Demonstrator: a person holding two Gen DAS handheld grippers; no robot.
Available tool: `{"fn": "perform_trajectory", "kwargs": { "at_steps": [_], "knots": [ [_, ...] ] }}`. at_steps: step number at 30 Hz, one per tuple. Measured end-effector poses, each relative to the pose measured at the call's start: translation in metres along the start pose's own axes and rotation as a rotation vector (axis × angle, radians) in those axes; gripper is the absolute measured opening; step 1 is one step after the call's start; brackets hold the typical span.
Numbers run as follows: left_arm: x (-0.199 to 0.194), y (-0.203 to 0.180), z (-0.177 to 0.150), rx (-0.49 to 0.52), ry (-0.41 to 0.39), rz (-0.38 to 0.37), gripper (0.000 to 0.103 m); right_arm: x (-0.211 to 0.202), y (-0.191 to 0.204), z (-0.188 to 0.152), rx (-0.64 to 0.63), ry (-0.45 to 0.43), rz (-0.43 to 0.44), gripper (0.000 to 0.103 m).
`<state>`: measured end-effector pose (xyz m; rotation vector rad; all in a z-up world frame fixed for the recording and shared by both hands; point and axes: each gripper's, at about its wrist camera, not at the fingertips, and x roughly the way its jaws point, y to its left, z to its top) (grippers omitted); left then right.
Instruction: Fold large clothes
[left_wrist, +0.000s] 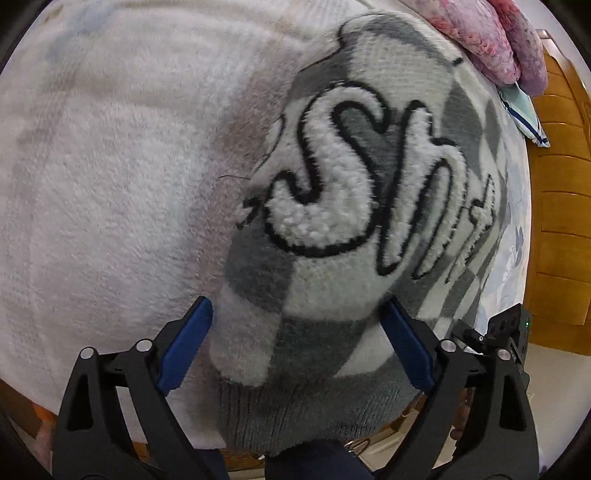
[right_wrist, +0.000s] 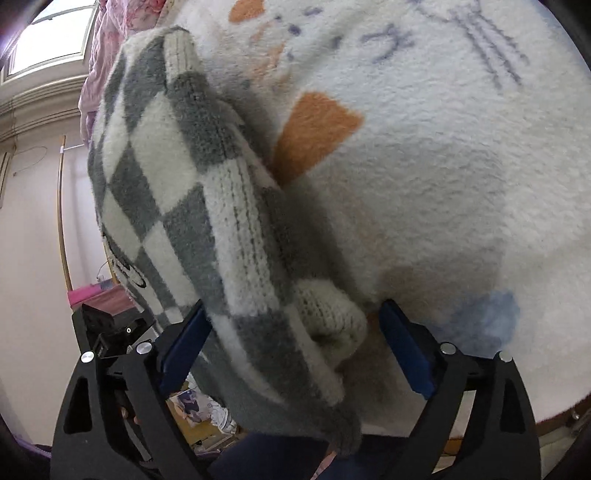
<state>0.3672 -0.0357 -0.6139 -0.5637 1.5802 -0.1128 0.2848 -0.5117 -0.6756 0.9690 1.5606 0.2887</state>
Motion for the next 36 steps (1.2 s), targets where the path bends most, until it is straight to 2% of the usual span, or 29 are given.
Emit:
{"fn": "perform_trajectory", "kwargs": {
  "at_steps": [4,8,11,15,20,22,23,24,25,28,31,32,33,34,36],
  "knots": [
    [0.007,0.013,0.0,-0.001,0.021,-0.042,0.098,0.005,-0.004,0.008,-0.023,0.017,0.014,0.09],
    [0.021,0.019,0.011,-0.031,0.084,-0.09,0.099,0.006,-0.01,0.016,-0.03,0.044,0.039,0.092],
    [0.027,0.017,0.011,-0.014,0.07,-0.1,0.099,0.007,-0.02,0.02,-0.04,0.055,0.07,0.095],
    [0.037,0.014,0.014,-0.042,0.076,-0.119,0.099,-0.002,-0.036,0.026,-0.05,0.083,0.114,0.097],
    [0.04,0.013,0.011,-0.03,0.048,-0.123,0.1,0.004,-0.025,0.026,-0.055,0.104,0.037,0.097],
    [0.038,0.017,0.006,-0.031,0.041,-0.121,0.1,0.016,-0.014,0.023,-0.037,0.148,0.08,0.097],
    [0.039,0.015,0.005,-0.033,0.04,-0.12,0.099,0.025,-0.007,0.021,-0.046,0.166,0.057,0.097],
    [0.039,0.016,0.004,-0.04,0.041,-0.124,0.099,0.032,0.0,0.021,-0.095,0.142,-0.017,0.097],
    [0.04,0.017,0.0,-0.041,0.043,-0.128,0.099,0.034,-0.005,0.022,-0.076,0.118,-0.02,0.097],
    [0.041,0.018,0.0,-0.031,0.05,-0.124,0.099,0.026,-0.023,0.023,-0.016,0.076,0.052,0.097],
    [0.04,0.014,0.003,-0.026,0.06,-0.112,0.099,0.023,-0.023,0.025,-0.012,0.074,0.021,0.096],
    [0.039,0.011,0.002,-0.011,0.057,-0.098,0.098,0.022,-0.023,0.024,-0.012,0.069,0.016,0.094],
    [0.038,0.002,0.005,0.004,0.048,-0.097,0.085,0.019,-0.021,0.024,-0.014,0.059,0.01,0.086],
    [0.034,-0.006,0.004,0.038,0.041,-0.097,0.079,0.017,-0.02,0.022,-0.009,0.05,0.01,0.082],
    [0.028,-0.018,0.002,0.065,0.04,-0.065,0.072,0.007,-0.016,0.018,-0.007,0.031,0.003,0.06]
  ]
}}
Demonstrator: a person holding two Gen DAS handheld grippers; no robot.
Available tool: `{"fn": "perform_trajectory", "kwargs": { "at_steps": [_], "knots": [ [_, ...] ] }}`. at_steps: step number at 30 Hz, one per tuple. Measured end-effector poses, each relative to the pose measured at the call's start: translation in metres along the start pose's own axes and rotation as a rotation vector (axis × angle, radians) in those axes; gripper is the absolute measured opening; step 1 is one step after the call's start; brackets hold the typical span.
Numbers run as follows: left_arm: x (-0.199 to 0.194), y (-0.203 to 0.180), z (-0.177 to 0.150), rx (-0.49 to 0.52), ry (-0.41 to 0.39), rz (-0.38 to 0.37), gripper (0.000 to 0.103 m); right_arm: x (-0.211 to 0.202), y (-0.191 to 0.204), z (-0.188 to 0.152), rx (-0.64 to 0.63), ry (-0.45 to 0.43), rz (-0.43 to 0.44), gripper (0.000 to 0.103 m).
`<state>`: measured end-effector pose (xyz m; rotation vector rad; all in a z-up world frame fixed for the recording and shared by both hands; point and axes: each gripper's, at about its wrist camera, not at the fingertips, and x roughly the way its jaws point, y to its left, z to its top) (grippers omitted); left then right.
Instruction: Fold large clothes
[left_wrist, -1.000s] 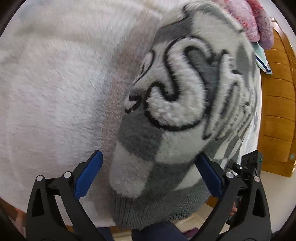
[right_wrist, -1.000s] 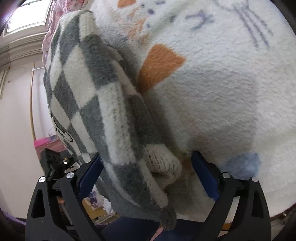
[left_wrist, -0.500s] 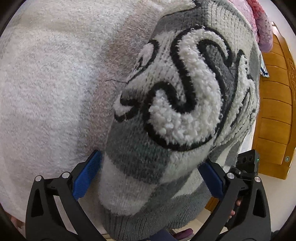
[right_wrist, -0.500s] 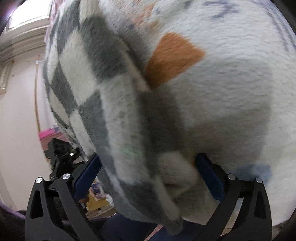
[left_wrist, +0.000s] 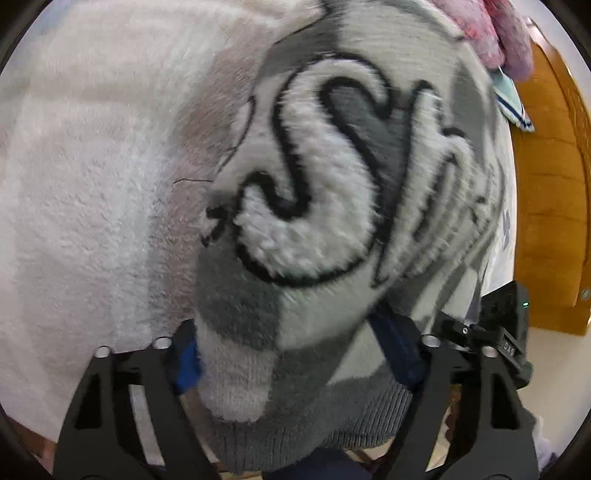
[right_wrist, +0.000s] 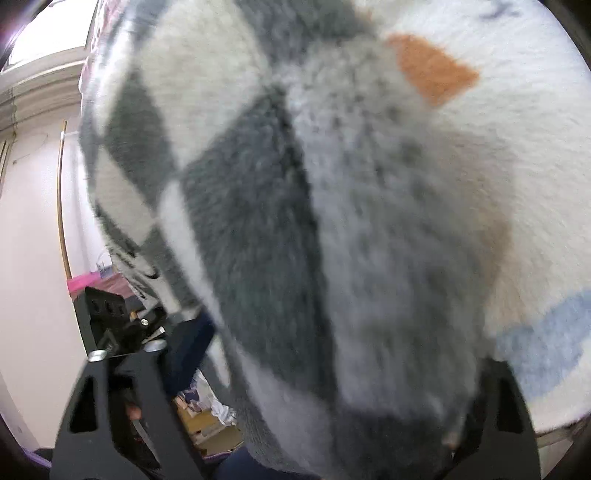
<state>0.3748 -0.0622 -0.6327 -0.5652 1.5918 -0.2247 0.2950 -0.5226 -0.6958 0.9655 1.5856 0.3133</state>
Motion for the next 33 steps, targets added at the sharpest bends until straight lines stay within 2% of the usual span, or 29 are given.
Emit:
{"fn": "perform_trajectory", "kwargs": {
  "at_steps": [2,3,5,7,16,20,23,26,29,33],
  "knots": [
    [-0.006,-0.006,-0.001,-0.011,0.004,0.015,0.064,-0.011,0.009,-0.005,-0.023,-0.013,-0.015,0.052],
    [-0.01,-0.009,-0.002,-0.015,0.004,0.016,0.059,-0.018,0.02,-0.007,-0.062,-0.017,-0.051,0.05],
    [-0.023,-0.018,-0.002,-0.009,-0.003,0.014,0.053,-0.029,0.038,-0.01,-0.11,-0.027,-0.084,0.048],
    [-0.037,-0.028,-0.003,0.007,-0.017,0.005,0.049,-0.049,0.059,-0.01,-0.165,-0.048,-0.082,0.047],
    [-0.119,-0.089,-0.003,0.079,-0.133,-0.037,0.038,-0.114,0.142,-0.002,-0.337,-0.131,-0.058,0.041],
    [-0.156,-0.089,0.006,0.055,-0.192,-0.077,0.036,-0.108,0.193,-0.018,-0.436,-0.131,-0.056,0.04],
    [-0.186,-0.08,0.016,0.049,-0.237,-0.098,0.035,-0.102,0.224,-0.027,-0.49,-0.128,-0.057,0.04],
    [-0.212,-0.05,0.025,0.022,-0.275,-0.116,0.035,-0.078,0.262,-0.034,-0.532,-0.122,-0.05,0.04],
    [-0.249,-0.01,0.033,0.013,-0.329,-0.111,0.035,-0.049,0.307,-0.046,-0.583,-0.121,-0.037,0.04],
    [-0.311,0.069,0.048,0.001,-0.385,-0.112,0.035,0.012,0.373,-0.065,-0.635,-0.125,0.005,0.04]
  ]
}}
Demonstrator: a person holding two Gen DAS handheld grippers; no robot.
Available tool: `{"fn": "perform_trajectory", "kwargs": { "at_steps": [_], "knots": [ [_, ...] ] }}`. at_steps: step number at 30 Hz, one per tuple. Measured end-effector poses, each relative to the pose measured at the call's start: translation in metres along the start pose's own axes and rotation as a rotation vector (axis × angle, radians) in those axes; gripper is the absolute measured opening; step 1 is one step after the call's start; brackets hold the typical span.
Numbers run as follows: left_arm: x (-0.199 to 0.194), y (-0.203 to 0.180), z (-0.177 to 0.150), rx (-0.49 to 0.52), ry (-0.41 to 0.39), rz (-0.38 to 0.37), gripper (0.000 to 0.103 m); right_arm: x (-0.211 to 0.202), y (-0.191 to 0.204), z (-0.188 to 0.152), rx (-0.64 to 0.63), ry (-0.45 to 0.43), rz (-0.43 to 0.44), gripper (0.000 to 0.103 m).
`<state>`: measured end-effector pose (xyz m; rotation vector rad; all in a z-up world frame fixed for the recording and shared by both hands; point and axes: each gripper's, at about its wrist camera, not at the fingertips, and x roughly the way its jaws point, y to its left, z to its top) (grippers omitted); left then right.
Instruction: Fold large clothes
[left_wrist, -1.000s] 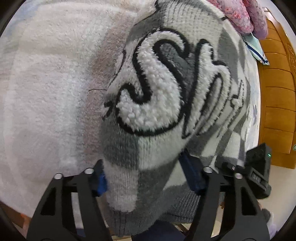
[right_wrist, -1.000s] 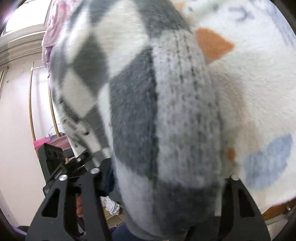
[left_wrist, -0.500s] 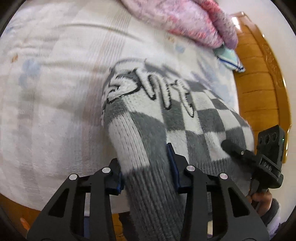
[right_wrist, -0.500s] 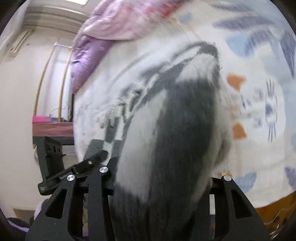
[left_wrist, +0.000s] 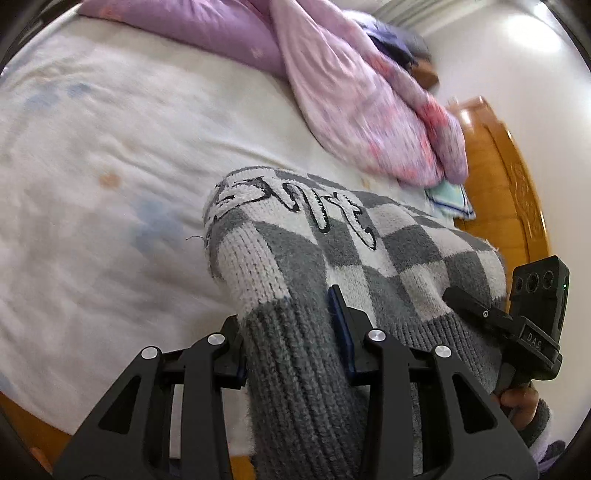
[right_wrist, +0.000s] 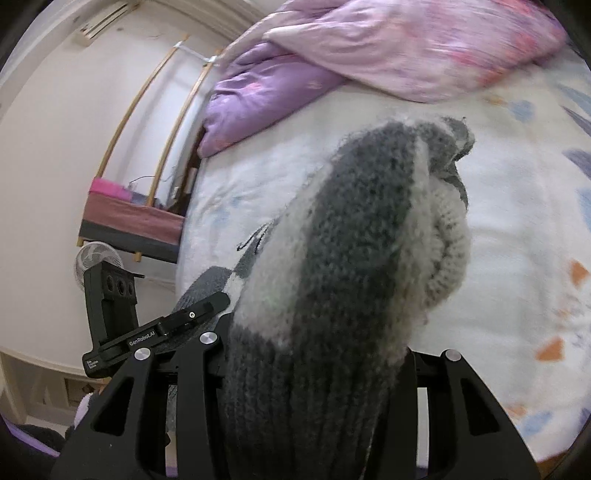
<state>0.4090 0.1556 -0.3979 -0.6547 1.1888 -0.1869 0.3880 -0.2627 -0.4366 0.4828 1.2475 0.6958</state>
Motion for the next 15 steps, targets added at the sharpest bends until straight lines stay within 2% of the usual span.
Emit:
{"fn": "perform_trajectory", "kwargs": {
  "at_steps": [5,9,12,15],
  "knots": [
    [-0.065,0.094,0.075,0.038,-0.088,0.061,0.035,0.103,0.087,0.031,-0.059,-0.031,0.063,0.04],
    [-0.112,0.171,0.139,0.073,-0.182,0.14,0.035,0.194,0.154,0.063,-0.096,-0.07,0.106,0.039],
    [-0.133,0.222,0.175,0.094,-0.233,0.2,0.035,0.256,0.184,0.074,-0.107,-0.087,0.11,0.038],
    [-0.137,0.27,0.195,0.102,-0.233,0.264,0.035,0.313,0.196,0.068,-0.057,-0.076,0.107,0.038]
  ]
}}
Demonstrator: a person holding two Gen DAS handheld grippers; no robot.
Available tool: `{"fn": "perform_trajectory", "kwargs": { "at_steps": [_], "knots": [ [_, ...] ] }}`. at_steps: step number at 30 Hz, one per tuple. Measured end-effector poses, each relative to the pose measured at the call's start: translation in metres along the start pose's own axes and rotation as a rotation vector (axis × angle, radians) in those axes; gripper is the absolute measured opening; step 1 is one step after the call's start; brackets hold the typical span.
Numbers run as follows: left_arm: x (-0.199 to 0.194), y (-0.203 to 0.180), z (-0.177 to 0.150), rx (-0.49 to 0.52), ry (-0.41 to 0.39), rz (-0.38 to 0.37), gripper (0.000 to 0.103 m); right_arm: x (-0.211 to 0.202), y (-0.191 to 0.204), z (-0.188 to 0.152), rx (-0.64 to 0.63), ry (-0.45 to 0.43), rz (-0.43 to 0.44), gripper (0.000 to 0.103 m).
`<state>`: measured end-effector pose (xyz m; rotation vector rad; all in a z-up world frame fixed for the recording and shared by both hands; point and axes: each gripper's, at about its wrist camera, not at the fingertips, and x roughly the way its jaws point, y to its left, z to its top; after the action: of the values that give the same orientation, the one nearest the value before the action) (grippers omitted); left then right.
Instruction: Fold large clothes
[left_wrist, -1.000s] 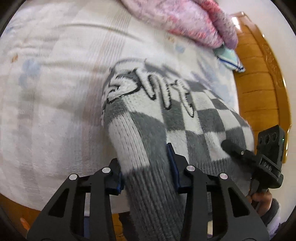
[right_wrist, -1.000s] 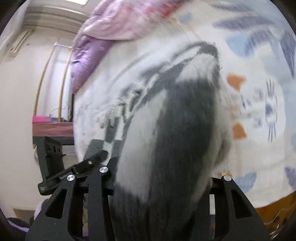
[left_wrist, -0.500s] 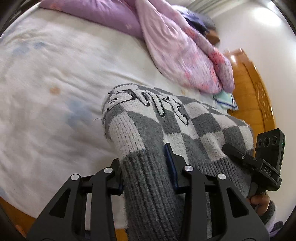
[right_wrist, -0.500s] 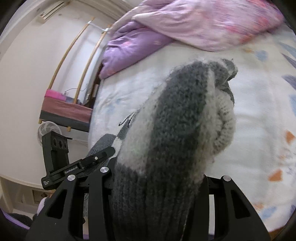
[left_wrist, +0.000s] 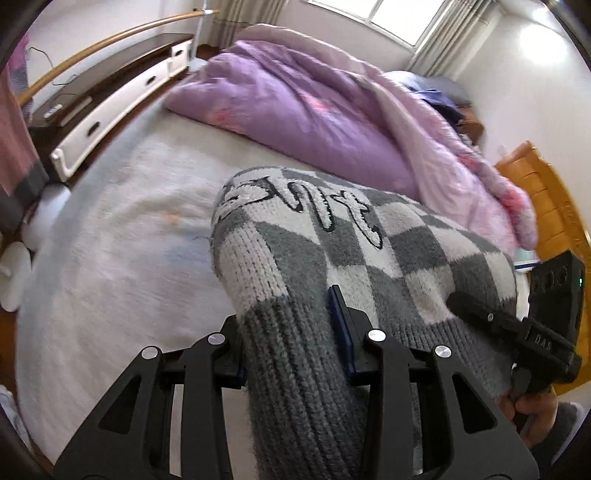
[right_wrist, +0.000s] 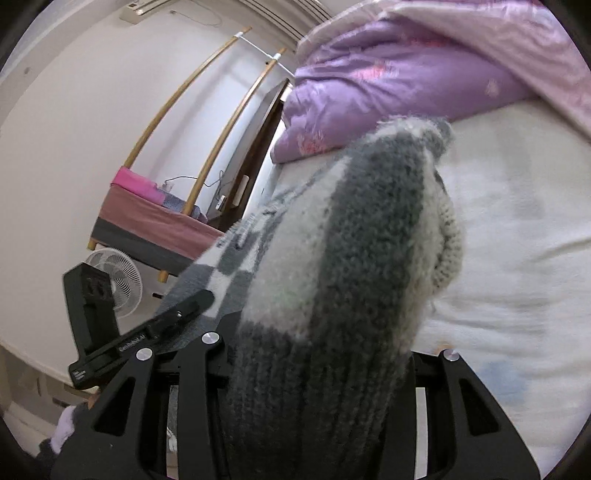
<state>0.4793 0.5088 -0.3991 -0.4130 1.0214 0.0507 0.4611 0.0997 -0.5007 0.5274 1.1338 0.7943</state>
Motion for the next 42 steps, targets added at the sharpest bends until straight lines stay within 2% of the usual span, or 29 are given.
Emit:
{"fn": "perform_trajectory", "kwargs": {
  "at_steps": [3,5,8,10,12,14,15,17,19,22,26,28,30,32,36,38,39,41,42],
  "knots": [
    [0.02,0.04,-0.01,0.006,0.05,0.066,0.035,0.046,-0.013,-0.03,0.079,0.042,-0.034,0.038],
    [0.04,0.063,-0.03,0.012,0.119,0.105,0.034,0.07,-0.021,-0.058,0.104,0.084,-0.079,0.038],
    [0.059,0.086,-0.068,0.034,0.174,0.123,0.034,0.088,-0.027,-0.092,0.127,0.13,-0.127,0.038],
    [0.068,0.103,-0.092,-0.012,0.216,0.117,0.034,0.095,-0.045,-0.116,0.21,0.177,-0.159,0.038],
    [0.077,0.113,-0.116,-0.013,0.251,0.136,0.034,0.098,-0.063,-0.135,0.282,0.214,-0.197,0.039],
    [0.083,0.119,-0.131,-0.004,0.27,0.16,0.04,0.1,-0.071,-0.145,0.262,0.25,-0.238,0.042],
    [0.084,0.121,-0.139,0.0,0.271,0.187,0.047,0.098,-0.075,-0.15,0.235,0.266,-0.279,0.045],
    [0.082,0.125,-0.147,-0.003,0.27,0.221,0.062,0.098,-0.082,-0.154,0.227,0.29,-0.307,0.047],
    [0.081,0.13,-0.156,-0.001,0.284,0.255,0.078,0.091,-0.095,-0.16,0.234,0.304,-0.346,0.06],
    [0.079,0.139,-0.168,-0.03,0.314,0.292,0.084,0.078,-0.115,-0.174,0.238,0.34,-0.372,0.069],
    [0.072,0.148,-0.184,-0.071,0.342,0.331,0.088,0.061,-0.136,-0.182,0.262,0.369,-0.434,0.07],
    [0.067,0.145,-0.188,-0.073,0.349,0.349,0.088,0.054,-0.136,-0.18,0.257,0.371,-0.416,0.07],
    [0.054,0.136,-0.194,-0.055,0.354,0.397,0.088,0.045,-0.129,-0.177,0.231,0.367,-0.434,0.07],
    [0.04,0.128,-0.196,-0.06,0.338,0.402,0.088,0.03,-0.125,-0.176,0.21,0.36,-0.423,0.07],
    [-0.002,0.09,-0.195,-0.057,0.261,0.367,0.088,-0.014,-0.106,-0.177,0.152,0.335,-0.424,0.072],
    [-0.016,0.062,-0.19,-0.052,0.239,0.342,0.088,-0.028,-0.096,-0.176,0.123,0.317,-0.433,0.072],
    [-0.024,0.045,-0.185,-0.052,0.225,0.323,0.088,-0.031,-0.079,-0.175,0.1,0.311,-0.446,0.072],
    [-0.034,0.014,-0.178,-0.043,0.203,0.288,0.089,-0.063,-0.063,-0.175,0.048,0.281,-0.466,0.072],
    [-0.046,-0.012,-0.179,-0.026,0.179,0.279,0.09,-0.066,-0.055,-0.171,0.026,0.266,-0.47,0.073]
  ]
}}
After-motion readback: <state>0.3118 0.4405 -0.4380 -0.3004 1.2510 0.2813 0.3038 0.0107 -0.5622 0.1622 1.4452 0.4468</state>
